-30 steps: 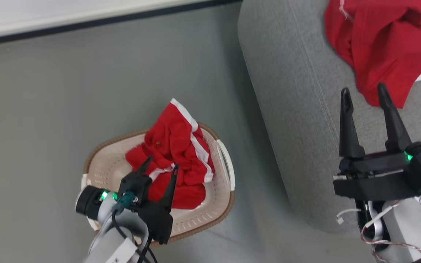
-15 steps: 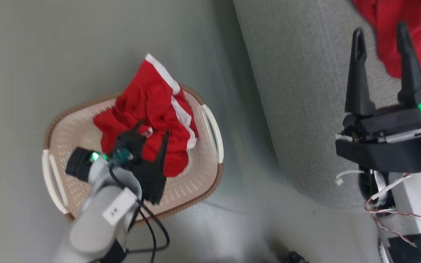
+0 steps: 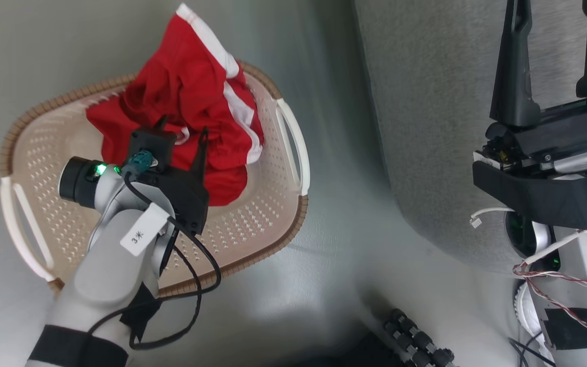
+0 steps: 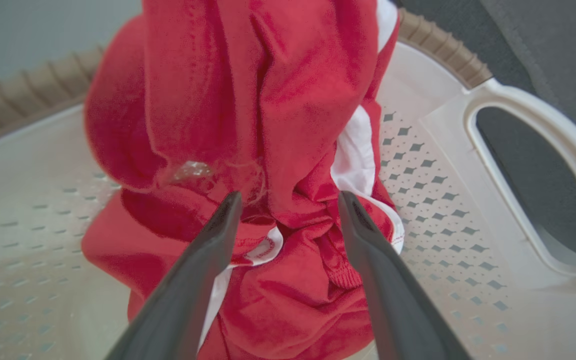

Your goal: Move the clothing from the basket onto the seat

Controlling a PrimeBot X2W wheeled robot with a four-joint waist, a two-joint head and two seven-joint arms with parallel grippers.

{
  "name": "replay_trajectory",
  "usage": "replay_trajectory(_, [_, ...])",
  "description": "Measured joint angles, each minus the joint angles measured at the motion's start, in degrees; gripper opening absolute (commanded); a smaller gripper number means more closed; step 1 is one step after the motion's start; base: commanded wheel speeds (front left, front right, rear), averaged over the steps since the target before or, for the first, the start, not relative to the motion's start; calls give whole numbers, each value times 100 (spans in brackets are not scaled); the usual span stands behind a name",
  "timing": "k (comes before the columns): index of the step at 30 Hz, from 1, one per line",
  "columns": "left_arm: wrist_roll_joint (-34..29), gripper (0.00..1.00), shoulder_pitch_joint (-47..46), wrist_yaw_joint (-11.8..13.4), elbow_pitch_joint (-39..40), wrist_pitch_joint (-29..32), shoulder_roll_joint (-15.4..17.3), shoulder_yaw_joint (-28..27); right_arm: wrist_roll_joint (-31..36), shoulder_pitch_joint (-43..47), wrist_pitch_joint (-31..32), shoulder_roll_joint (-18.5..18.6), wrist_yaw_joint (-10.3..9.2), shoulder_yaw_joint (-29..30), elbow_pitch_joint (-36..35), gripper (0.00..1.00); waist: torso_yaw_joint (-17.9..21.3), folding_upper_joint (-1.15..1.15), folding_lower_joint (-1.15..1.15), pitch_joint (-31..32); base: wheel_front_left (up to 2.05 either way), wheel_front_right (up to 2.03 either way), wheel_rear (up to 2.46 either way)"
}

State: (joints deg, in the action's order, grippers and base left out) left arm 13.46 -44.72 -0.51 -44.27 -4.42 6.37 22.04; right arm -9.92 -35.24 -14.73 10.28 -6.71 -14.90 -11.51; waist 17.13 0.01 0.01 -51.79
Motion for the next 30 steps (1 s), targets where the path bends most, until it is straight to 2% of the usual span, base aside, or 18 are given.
replay_trajectory(8, [21, 100, -400, 7, -345, -127, -12, -126, 94, -73, 0, -35, 25, -18, 11, 100, 49, 0, -1, -380, 0, 0, 0])
replay_trajectory(18, [43, 100, -940, -11, -632, -282, -107, -116, 167, -92, 0, -53, 67, -32, 40, 100, 93, -1, -1, -515, 0, 0, 0])
replay_trajectory(19, [43, 91, -978, -56, -671, -291, -120, -113, 189, -93, 0, -62, 67, -32, 49, 100, 96, -1, -1, -521, 0, 0, 0])
replay_trajectory(20, [44, 45, -1006, -58, -702, -331, -132, -111, 193, -96, 0, -68, 67, -33, 59, 100, 100, -1, -1, -526, 0, 0, 0])
replay_trajectory(21, [44, 15, -1023, -85, -730, -342, -140, -108, 193, -100, 0, -73, 67, -33, 67, 100, 102, -1, -1, -530, 0, 0, 0])
replay_trajectory(22, [51, 0, -1032, -121, -750, -385, -146, -101, 193, -104, 0, -75, 67, -30, 78, 100, 102, -1, -1, -533, 0, 0, 0])
replay_trajectory(30, [104, 0, -1000, -360, -902, -724, -255, 58, 200, -108, 0, -70, 67, 103, 289, 100, 0, -1, -1, -439, 0, 0, 0])
